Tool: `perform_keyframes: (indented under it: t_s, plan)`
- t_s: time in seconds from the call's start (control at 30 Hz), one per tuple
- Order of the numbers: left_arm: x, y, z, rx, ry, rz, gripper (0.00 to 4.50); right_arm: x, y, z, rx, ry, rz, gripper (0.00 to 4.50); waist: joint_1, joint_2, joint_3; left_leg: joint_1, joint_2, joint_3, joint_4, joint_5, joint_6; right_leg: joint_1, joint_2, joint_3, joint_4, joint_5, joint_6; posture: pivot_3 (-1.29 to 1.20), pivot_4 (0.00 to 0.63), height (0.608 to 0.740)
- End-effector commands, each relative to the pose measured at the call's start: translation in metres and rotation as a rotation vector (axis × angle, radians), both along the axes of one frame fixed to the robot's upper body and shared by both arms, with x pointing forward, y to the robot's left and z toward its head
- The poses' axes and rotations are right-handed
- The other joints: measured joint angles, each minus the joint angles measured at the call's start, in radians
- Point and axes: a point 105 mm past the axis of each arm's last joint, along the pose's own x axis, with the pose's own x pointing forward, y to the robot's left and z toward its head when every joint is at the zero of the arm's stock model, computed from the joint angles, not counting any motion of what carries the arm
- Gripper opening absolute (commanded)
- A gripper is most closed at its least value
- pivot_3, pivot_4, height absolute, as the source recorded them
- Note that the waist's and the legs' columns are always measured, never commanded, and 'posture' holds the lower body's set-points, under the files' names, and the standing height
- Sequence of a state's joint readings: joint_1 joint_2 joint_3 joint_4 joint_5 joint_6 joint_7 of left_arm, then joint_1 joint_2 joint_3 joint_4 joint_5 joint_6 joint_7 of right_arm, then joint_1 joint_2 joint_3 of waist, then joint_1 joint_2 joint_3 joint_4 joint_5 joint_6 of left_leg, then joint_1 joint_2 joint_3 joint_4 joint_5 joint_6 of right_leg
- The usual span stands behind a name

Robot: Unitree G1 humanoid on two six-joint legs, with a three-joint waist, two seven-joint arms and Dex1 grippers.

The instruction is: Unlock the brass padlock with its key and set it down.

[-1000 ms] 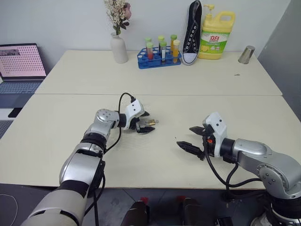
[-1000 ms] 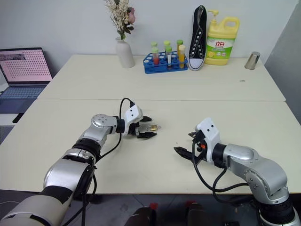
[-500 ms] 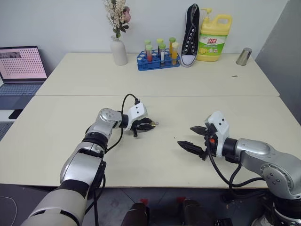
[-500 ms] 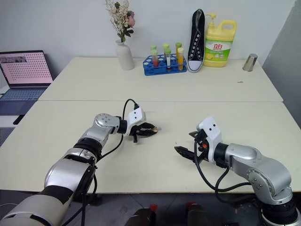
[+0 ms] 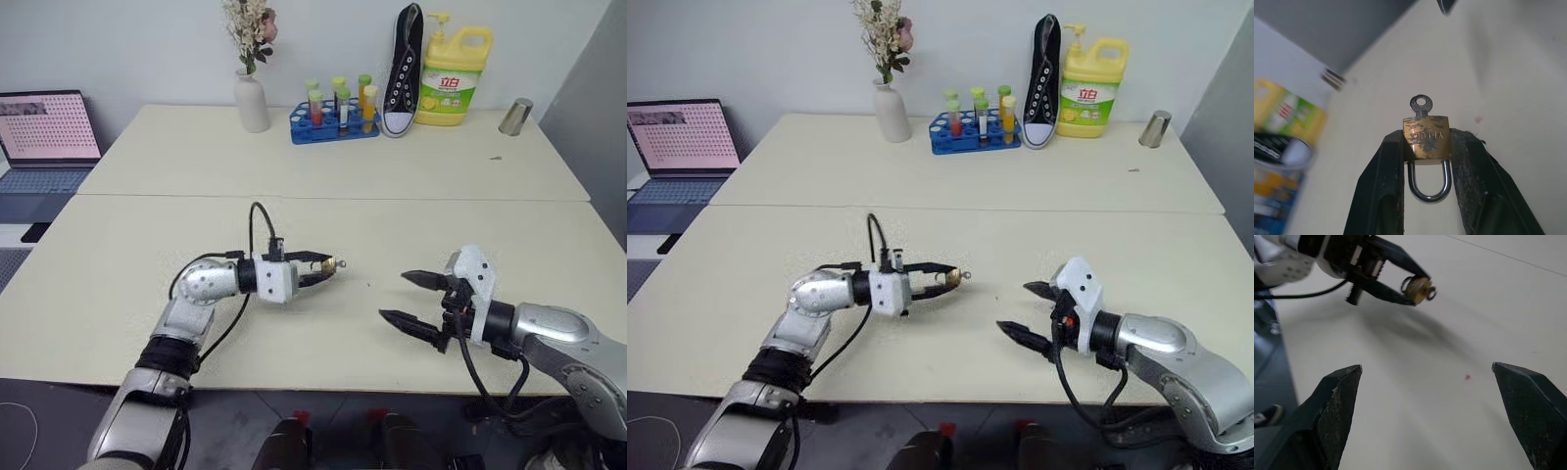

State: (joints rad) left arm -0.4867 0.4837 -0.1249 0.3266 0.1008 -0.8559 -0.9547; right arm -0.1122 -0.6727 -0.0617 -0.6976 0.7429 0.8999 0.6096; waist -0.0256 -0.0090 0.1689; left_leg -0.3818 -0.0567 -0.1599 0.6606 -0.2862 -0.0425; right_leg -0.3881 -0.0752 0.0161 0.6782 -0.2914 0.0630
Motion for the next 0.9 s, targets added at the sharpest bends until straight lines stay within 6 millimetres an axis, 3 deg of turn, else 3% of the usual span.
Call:
perform_keyframes:
  t_s: [0.03,0.3,0.8,0.9]
  plan:
    - [-0.022,-0.007,0.02,-0.025,-0.276,-0.07,0.96,-0.005,0.014,0.014,0.111,0.019,0.059,4.5,-0.001,0.0,0.0,0.0,0.0,0.0,0.0,0.0,0.0,0.0,0.0,0.0,0.0,0.0,0.0,0.0,0.15,0.74]
    - [-0.036,-0.013,0.015,-0.016,-0.31,-0.126,0.96,0.0,0.026,0.016,0.161,0.051,0.099,4.5,-0.001,0.0,0.0,0.0,-0.003,0.0,0.0,0.0,0.0,0.0,0.001,-0.001,0.0,0.0,0.0,0.0,0.15,0.74]
    - [-0.036,-0.015,0.013,0.002,-0.322,-0.14,0.96,0.006,0.04,0.022,0.216,0.083,0.139,4.5,-0.004,0.0,0.0,0.0,-0.003,0.0,0.0,0.0,0.0,0.0,0.002,-0.001,0.001,0.0,0.0,0.0,0.15,0.74]
    - [-0.036,-0.015,0.013,0.007,-0.324,-0.14,0.96,0.007,0.043,0.021,0.211,0.089,0.143,3.9,-0.004,0.0,0.0,0.0,-0.003,0.0,0.0,0.0,0.0,0.0,0.002,-0.001,0.001,0.0,0.0,0.0,0.15,0.74]
